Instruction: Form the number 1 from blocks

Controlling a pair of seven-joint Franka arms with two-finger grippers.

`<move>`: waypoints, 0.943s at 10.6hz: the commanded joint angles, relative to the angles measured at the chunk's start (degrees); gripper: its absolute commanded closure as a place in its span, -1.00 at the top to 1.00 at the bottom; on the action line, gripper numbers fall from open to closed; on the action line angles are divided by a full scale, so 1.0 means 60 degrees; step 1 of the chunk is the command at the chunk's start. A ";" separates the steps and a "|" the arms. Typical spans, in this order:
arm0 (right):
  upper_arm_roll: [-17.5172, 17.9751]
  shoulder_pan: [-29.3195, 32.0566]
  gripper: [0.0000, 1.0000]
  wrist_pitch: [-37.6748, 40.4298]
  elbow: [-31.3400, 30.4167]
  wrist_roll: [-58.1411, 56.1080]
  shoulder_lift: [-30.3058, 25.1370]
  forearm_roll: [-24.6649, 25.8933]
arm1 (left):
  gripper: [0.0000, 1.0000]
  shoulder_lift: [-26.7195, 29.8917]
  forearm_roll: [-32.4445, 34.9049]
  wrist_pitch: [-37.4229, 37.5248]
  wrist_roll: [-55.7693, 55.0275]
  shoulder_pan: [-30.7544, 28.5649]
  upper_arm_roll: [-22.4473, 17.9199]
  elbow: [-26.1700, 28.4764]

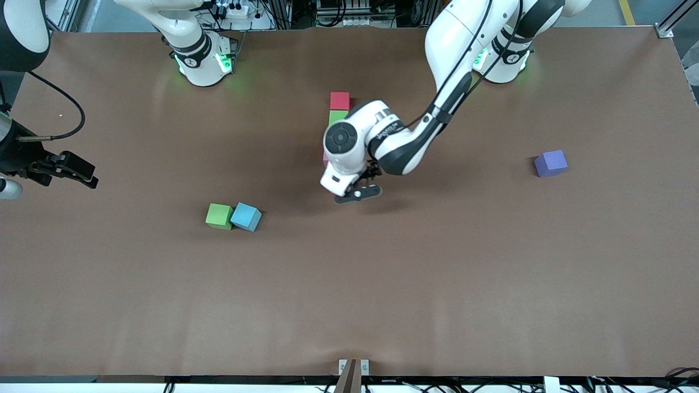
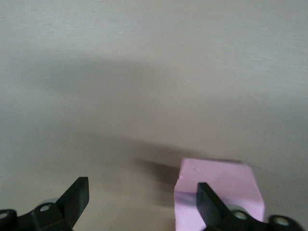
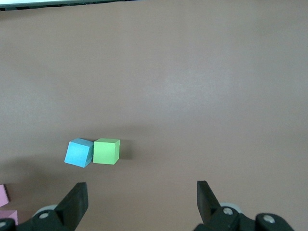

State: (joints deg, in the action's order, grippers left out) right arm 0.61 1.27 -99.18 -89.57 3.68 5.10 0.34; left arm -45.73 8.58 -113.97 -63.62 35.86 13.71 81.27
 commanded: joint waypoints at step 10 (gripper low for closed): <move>-0.0058 0.0067 1.00 0.0006 0.0075 -0.0160 0.0043 -0.0261 | 1.00 0.0282 -0.0097 0.0860 0.0599 -0.0922 0.0087 0.0049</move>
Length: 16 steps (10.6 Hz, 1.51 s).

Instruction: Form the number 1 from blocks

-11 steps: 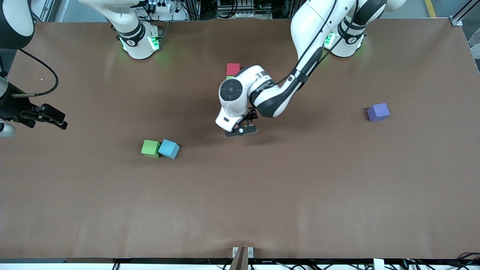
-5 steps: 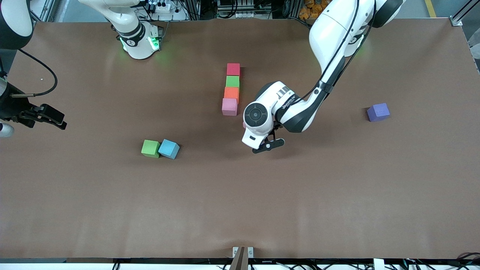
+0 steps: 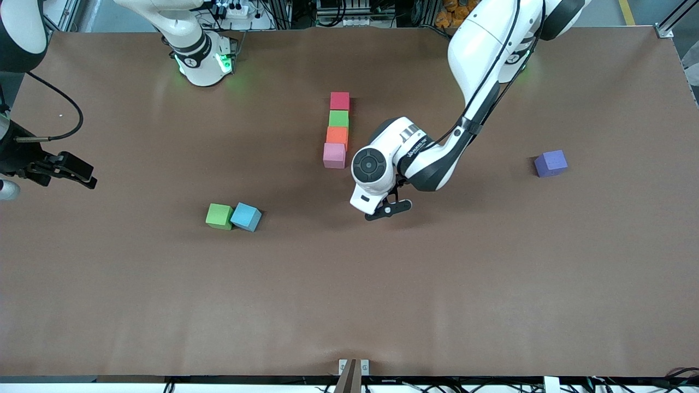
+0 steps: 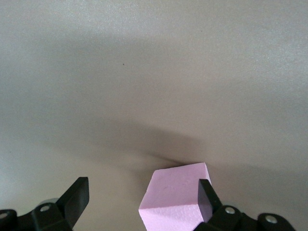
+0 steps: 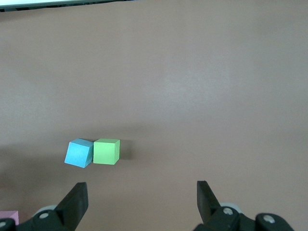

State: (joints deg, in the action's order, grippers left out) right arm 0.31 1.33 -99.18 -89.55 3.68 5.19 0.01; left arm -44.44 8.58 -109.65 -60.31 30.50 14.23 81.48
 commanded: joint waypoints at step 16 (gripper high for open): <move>-0.0008 0.0057 1.00 -0.0008 0.0086 -0.0174 0.0043 -0.0206 | 1.00 -0.0064 -0.1281 0.1414 0.0033 -0.0645 0.0001 0.0701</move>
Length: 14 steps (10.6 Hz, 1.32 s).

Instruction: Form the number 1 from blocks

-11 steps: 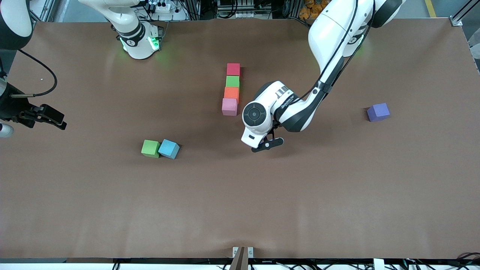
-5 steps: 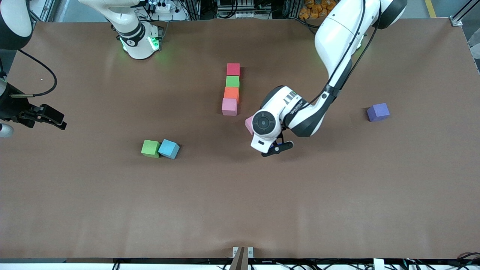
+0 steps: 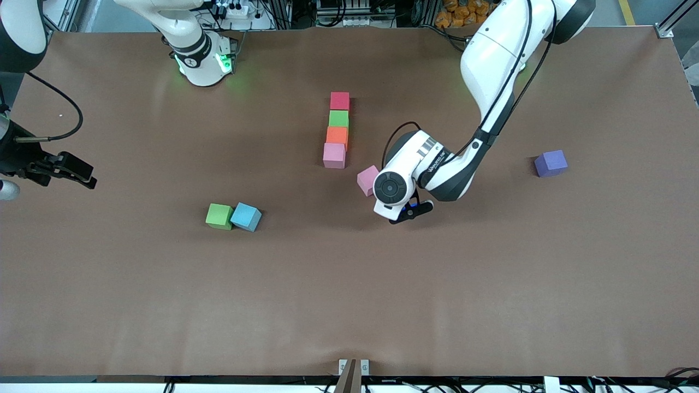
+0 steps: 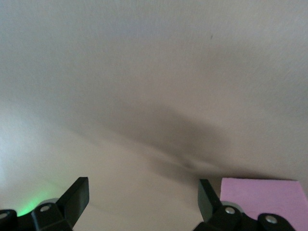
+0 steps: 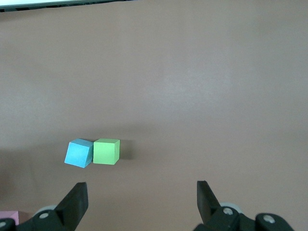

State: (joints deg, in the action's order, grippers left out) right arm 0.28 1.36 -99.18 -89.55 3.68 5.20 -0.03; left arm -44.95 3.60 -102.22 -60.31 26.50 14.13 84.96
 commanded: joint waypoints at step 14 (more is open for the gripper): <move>-0.0003 0.0022 1.00 -0.0066 0.0144 -0.0012 0.0070 -0.0201 | 1.00 0.0137 -0.0585 -0.0542 0.0004 0.0199 0.0004 -0.0171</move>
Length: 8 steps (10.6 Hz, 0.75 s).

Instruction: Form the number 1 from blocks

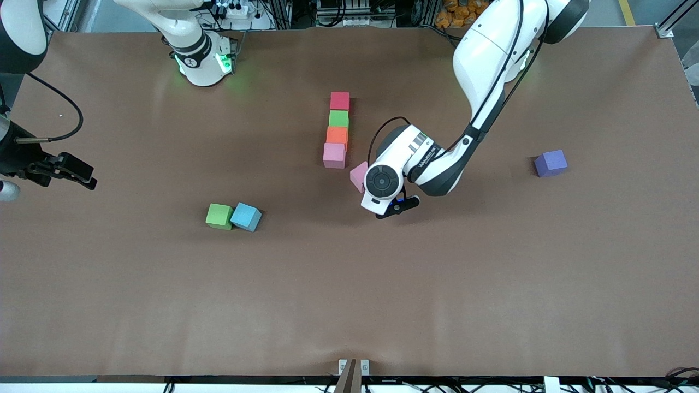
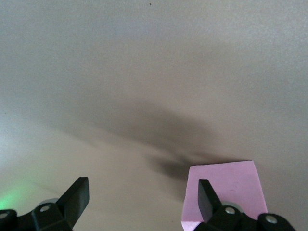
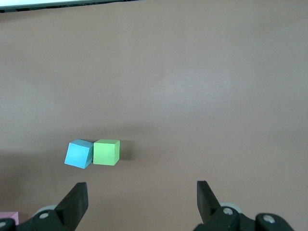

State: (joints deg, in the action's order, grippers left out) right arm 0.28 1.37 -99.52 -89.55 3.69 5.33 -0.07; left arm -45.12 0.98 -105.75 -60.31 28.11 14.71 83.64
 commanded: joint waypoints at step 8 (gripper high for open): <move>-0.0002 0.0064 1.00 -0.0011 0.0144 -0.0102 0.0063 -0.0193 | 1.00 0.0166 -0.1201 0.1292 0.0048 -0.0730 -0.0079 0.0240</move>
State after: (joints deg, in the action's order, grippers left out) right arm 0.26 1.39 -99.63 -89.49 3.69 5.33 -0.11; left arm -44.55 -3.20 -98.89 -60.43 24.67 14.14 84.22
